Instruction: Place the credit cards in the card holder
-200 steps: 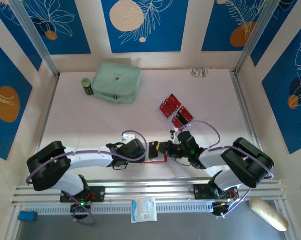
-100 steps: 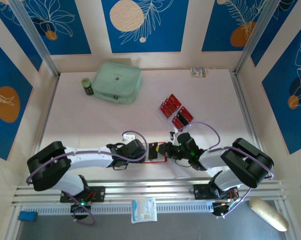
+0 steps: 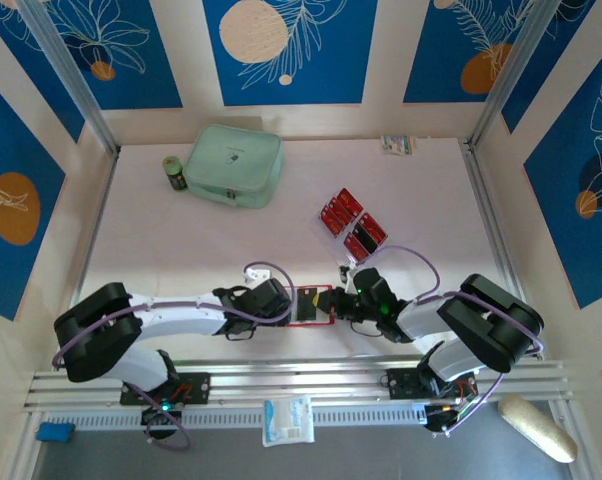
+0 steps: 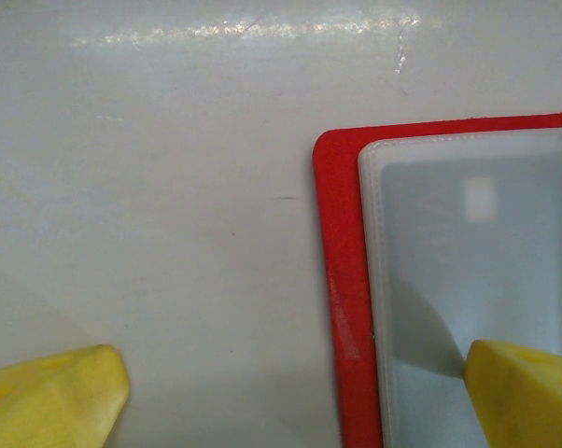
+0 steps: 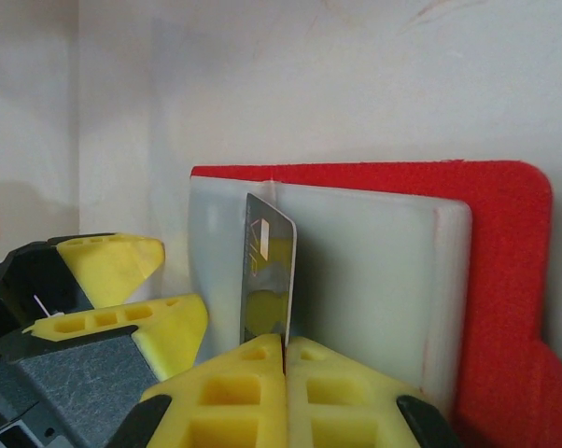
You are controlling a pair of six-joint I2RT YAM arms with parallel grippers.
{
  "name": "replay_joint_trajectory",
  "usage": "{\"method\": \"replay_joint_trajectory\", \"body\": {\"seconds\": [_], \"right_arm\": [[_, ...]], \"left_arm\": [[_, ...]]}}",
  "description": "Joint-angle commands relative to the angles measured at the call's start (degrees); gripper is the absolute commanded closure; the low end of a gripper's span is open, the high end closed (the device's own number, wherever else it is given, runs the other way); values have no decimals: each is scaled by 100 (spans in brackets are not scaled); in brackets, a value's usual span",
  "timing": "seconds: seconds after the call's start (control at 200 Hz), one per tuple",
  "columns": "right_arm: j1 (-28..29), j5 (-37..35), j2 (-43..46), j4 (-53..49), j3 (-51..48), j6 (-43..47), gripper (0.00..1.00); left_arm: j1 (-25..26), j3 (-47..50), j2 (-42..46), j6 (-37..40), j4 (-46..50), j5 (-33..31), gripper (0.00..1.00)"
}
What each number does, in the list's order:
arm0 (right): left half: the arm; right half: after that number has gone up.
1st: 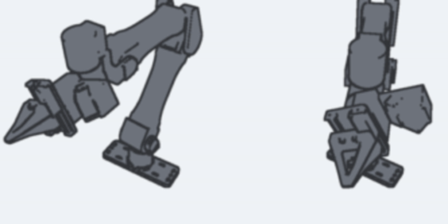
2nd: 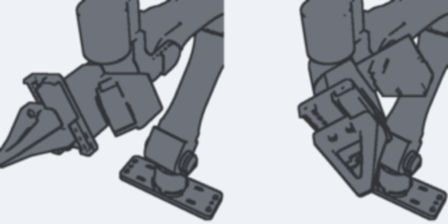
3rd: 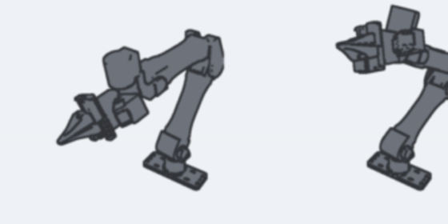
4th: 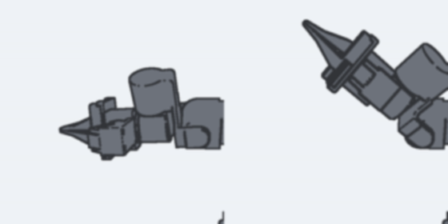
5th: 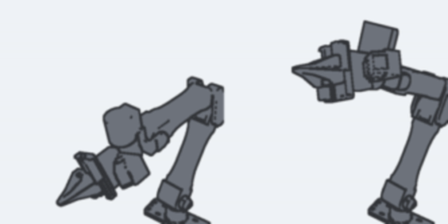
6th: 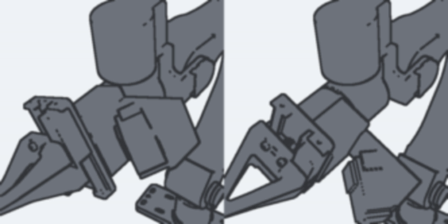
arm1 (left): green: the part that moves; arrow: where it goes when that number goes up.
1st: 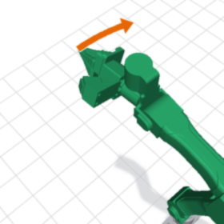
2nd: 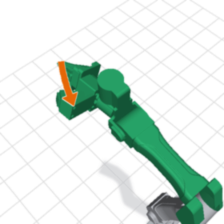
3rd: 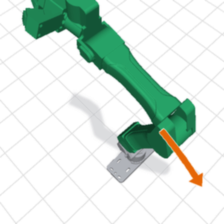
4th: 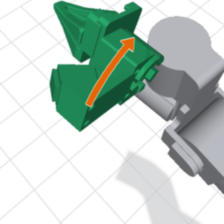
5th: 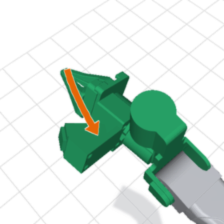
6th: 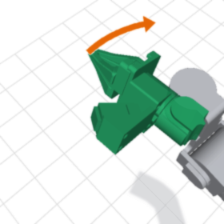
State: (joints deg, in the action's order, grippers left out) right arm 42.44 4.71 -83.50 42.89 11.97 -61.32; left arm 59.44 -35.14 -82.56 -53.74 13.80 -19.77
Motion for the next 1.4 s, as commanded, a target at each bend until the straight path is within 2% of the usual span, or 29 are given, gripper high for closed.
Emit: {"method": "replay_joint_trajectory", "body": {"seconds": [0.0,0.615,1.395], "right_arm": [[73,-84,-66,-92,-72,131,100],[187,-355,386,-691,-83,61,100],[295,-148,-63,-712,185,66,100]], "left_arm": [[-2,270,-190,-155,241,153,3],[-1,305,-199,-148,202,157,3],[1,341,-199,-164,142,154,3]]}}
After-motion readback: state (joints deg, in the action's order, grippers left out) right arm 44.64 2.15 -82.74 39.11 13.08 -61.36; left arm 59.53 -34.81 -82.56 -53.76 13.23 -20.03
